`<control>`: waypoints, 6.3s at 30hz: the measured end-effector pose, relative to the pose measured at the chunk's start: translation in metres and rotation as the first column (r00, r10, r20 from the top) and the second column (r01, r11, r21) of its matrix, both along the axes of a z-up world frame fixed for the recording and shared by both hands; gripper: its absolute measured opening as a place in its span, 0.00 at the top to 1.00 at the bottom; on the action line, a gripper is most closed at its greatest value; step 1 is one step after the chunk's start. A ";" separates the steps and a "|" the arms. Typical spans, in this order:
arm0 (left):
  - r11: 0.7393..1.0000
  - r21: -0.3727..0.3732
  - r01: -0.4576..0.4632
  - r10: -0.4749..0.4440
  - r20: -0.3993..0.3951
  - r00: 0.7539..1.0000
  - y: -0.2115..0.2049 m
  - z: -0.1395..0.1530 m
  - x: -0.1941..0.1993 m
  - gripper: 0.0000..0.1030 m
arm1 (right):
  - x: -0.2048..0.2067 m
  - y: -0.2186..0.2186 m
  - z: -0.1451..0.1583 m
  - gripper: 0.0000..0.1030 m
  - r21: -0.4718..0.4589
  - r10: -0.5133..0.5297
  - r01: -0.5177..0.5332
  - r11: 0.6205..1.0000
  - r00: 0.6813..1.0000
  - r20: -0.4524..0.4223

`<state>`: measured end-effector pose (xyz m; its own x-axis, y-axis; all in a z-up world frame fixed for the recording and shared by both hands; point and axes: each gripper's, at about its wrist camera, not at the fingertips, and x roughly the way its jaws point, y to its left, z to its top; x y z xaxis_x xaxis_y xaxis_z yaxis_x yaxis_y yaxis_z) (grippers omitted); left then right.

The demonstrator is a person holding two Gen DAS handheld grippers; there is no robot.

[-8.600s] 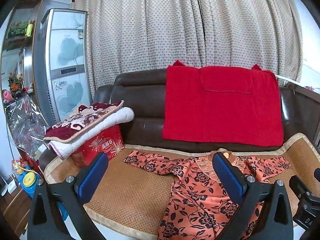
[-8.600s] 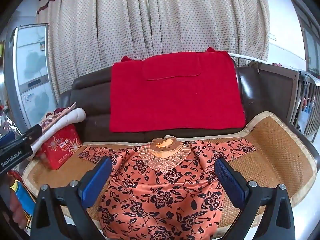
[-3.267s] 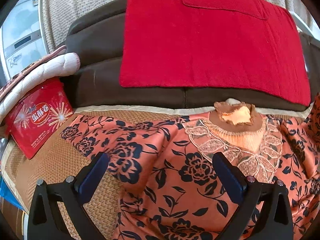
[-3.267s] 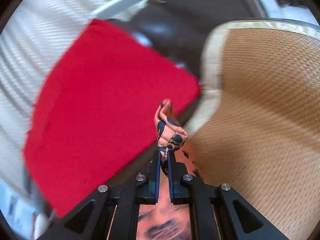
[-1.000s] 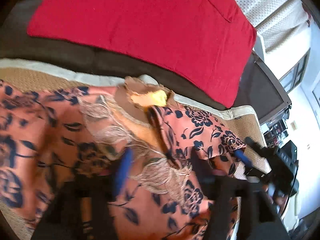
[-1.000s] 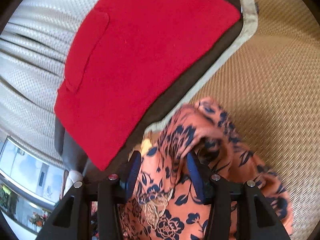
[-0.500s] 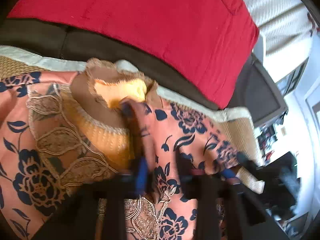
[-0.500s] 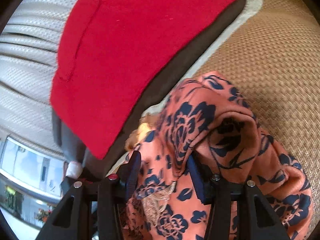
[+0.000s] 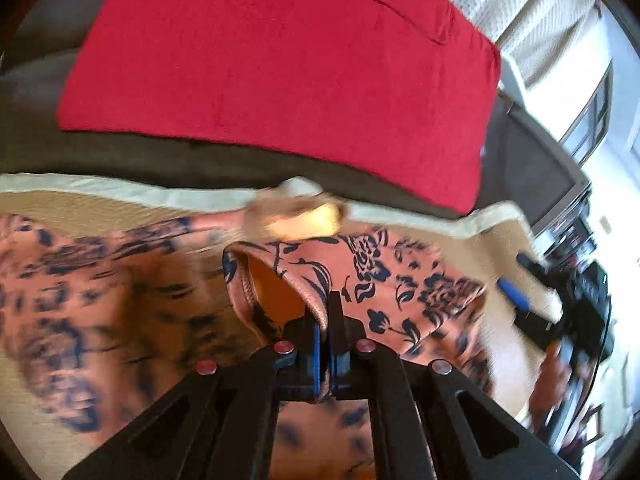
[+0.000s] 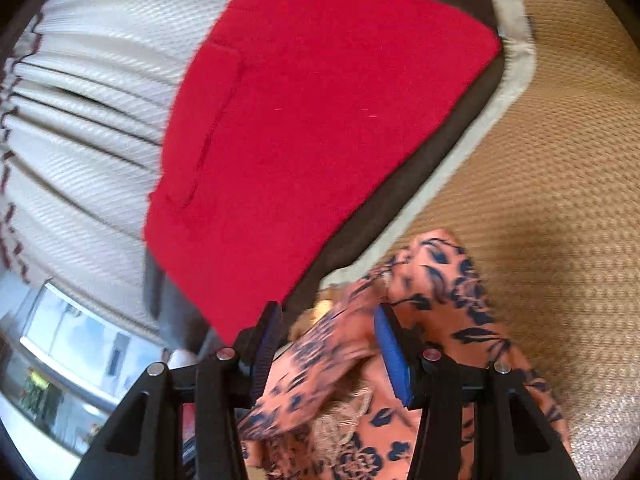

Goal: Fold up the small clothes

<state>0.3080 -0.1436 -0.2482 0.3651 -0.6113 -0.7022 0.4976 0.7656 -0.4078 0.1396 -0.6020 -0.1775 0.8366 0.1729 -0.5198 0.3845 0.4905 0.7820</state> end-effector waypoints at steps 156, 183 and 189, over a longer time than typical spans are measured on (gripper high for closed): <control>0.953 0.289 -0.089 0.094 -0.004 0.996 0.022 -0.052 0.012 0.39 | 0.032 0.021 -0.008 0.93 -0.316 0.034 -0.185 0.931 0.903 -0.429; 0.958 0.260 -0.123 0.125 0.007 0.992 0.029 -0.051 0.016 0.39 | 0.037 0.062 0.031 0.94 -0.405 0.136 -0.241 0.882 0.953 -0.271; 0.941 0.320 -0.108 0.117 -0.008 0.993 0.031 -0.062 0.015 0.39 | 0.005 0.040 0.021 0.94 -0.398 0.005 -0.176 0.900 0.919 -0.394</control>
